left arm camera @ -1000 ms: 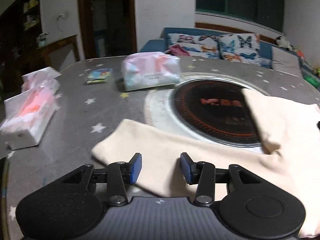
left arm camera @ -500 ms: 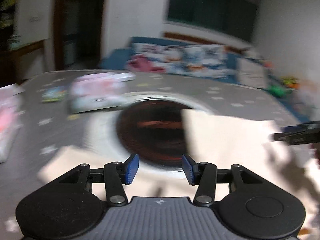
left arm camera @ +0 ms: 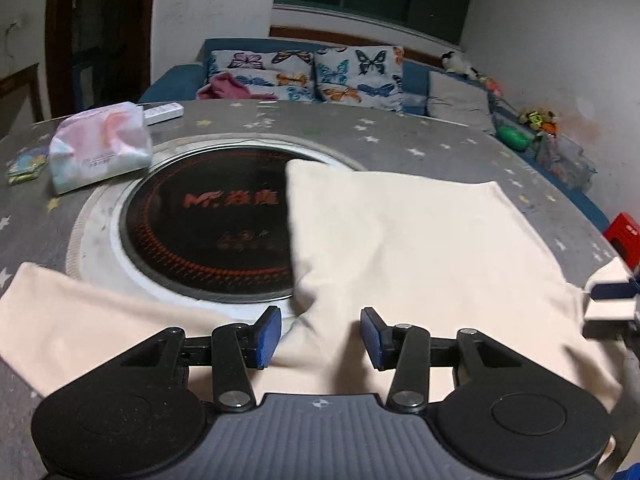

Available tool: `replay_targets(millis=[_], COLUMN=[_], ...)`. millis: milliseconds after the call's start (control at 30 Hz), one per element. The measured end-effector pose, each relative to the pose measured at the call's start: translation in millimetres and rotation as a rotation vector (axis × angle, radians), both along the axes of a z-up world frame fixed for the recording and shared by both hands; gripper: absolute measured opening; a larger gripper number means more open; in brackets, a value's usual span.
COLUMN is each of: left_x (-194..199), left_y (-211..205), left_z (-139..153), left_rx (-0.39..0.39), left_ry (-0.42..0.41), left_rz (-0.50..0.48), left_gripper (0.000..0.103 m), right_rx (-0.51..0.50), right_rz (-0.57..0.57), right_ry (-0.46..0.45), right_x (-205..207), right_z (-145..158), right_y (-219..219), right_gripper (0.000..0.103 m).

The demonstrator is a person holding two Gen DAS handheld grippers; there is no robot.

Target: Fold clothes

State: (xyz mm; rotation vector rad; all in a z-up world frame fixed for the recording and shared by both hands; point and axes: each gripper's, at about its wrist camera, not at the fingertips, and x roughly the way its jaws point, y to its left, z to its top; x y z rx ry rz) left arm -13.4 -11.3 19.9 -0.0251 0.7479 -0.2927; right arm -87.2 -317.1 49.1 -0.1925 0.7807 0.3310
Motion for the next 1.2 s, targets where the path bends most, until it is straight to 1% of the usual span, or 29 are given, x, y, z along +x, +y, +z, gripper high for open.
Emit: replay_targets(millis=[67, 133, 200, 333, 467, 500, 567, 667, 733, 800, 900, 967, 1000, 1033, 1067, 1133, 1200], left_x=[-5.3, -11.9, -18.4, -28.8, -38.4, -41.5, -47.6, -55.4, -59.8, -61.5, -64.3, -67.1, -68.2, -69.2, -70.0, -71.4, -72.2], left_y=[-1.0, -2.7, -10.9, -31.8, -58.8, -65.3, -80.5, -101.4, -113.2, -121.5, -132.6, -138.5, -141.1, -143.4, -145.3, -148.9, -151.6], left_z=[3.6, 9.3, 17.7, 31.4, 39.0, 40.2, 40.4, 38.5, 36.8, 35.0, 32.3, 30.5, 29.6, 28.7, 27.8, 25.8, 23.6], left_rx=[0.011, 0.02, 0.038, 0.051, 0.056, 0.057, 0.062, 0.07, 0.076, 0.078, 0.083, 0.089, 0.093, 0.096, 0.1, 0.108, 0.115], left_ry=[-0.012, -0.03, -0.062, -0.1, -0.119, -0.121, -0.123, -0.12, -0.119, -0.112, -0.105, -0.104, -0.102, -0.1, -0.098, -0.094, -0.09], left_rz=[0.005, 0.003, -0.013, -0.069, -0.146, -0.166, -0.211, -0.275, -0.304, -0.322, -0.347, -0.363, -0.37, -0.377, -0.381, -0.388, -0.395], left_gripper=[0.046, 0.046, 0.047, 0.048, 0.049, 0.049, 0.049, 0.049, 0.049, 0.049, 0.05, 0.052, 0.052, 0.052, 0.052, 0.053, 0.053], right_rx=[-0.008, 0.04, 0.056, 0.039, 0.04, 0.035, 0.037, 0.036, 0.0, 0.003, 0.057, 0.092, 0.098, 0.104, 0.113, 0.131, 0.14], right_rz=[-0.01, -0.07, -0.124, -0.22, -0.334, -0.366, -0.434, -0.531, -0.599, -0.631, -0.648, -0.651, -0.652, -0.653, -0.655, -0.66, -0.663], right_ry=[0.001, -0.001, -0.003, 0.001, -0.02, -0.023, -0.027, -0.034, -0.043, -0.05, -0.054, -0.051, -0.054, -0.057, -0.062, -0.071, -0.088], right_x=[-12.5, -22.2, -30.0, -39.5, -44.9, -45.3, -46.2, -45.7, -46.0, -46.4, -45.4, -44.0, -43.2, -42.4, -42.7, -43.7, -48.6], right_z=[-5.2, -6.6, -8.2, -15.8, -11.6, -11.4, -13.1, -15.3, -18.2, -18.3, -19.5, -22.1, -24.3, -26.4, -26.7, -26.0, -21.7], right_y=[-2.8, -18.8, -35.4, -67.0, -99.5, -107.9, -127.2, -151.2, -165.3, -174.3, -186.8, -192.4, -192.8, -193.1, -194.1, -195.4, -195.4], right_gripper=[0.052, 0.052, 0.052, 0.051, 0.05, 0.05, 0.045, 0.041, 0.038, 0.036, 0.036, 0.03, 0.029, 0.025, 0.015, 0.006, 0.005])
